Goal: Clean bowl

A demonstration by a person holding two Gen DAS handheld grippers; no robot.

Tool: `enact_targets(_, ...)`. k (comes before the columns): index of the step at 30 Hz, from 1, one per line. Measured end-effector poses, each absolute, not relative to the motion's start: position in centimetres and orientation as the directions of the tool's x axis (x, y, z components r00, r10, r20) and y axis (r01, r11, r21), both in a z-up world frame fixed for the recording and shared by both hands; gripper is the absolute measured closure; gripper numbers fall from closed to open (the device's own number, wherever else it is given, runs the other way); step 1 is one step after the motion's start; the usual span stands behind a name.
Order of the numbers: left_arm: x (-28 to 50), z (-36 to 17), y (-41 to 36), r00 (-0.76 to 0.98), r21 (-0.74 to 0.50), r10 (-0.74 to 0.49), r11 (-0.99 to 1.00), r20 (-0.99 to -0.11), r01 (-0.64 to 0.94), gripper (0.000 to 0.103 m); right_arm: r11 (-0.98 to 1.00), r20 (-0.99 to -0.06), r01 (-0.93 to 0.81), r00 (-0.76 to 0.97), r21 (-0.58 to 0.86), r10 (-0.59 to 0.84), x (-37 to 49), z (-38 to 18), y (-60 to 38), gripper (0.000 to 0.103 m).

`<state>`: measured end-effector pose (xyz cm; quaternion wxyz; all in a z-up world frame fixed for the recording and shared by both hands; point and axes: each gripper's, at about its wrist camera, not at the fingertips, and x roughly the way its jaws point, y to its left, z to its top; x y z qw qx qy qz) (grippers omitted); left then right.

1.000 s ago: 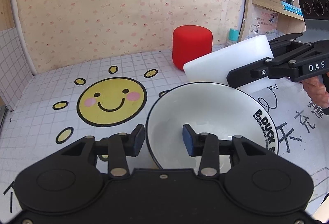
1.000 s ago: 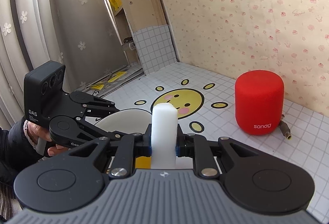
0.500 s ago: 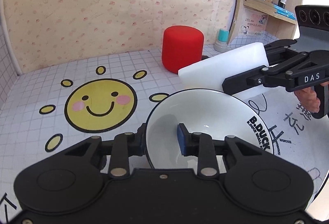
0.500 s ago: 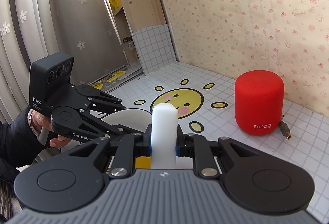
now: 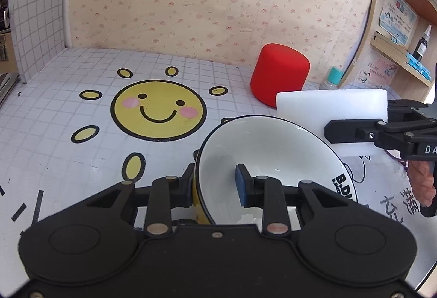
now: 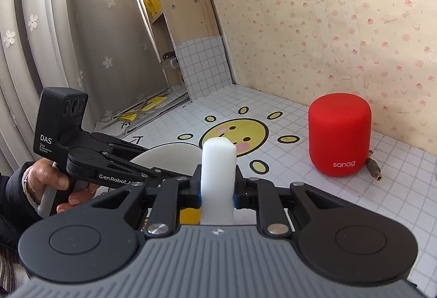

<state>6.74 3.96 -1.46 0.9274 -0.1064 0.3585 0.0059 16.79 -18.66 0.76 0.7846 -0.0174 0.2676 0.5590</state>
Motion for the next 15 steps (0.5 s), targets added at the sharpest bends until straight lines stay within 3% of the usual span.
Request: enact_targets(15,5.8,-1.7,3.2,0.754,-0.223,0.020,0.950,-0.656,-0.219,0.072,0.387,-0.434,-0.882,0.248,0.269,0.866,15.9,0.9,-20.0,0.082)
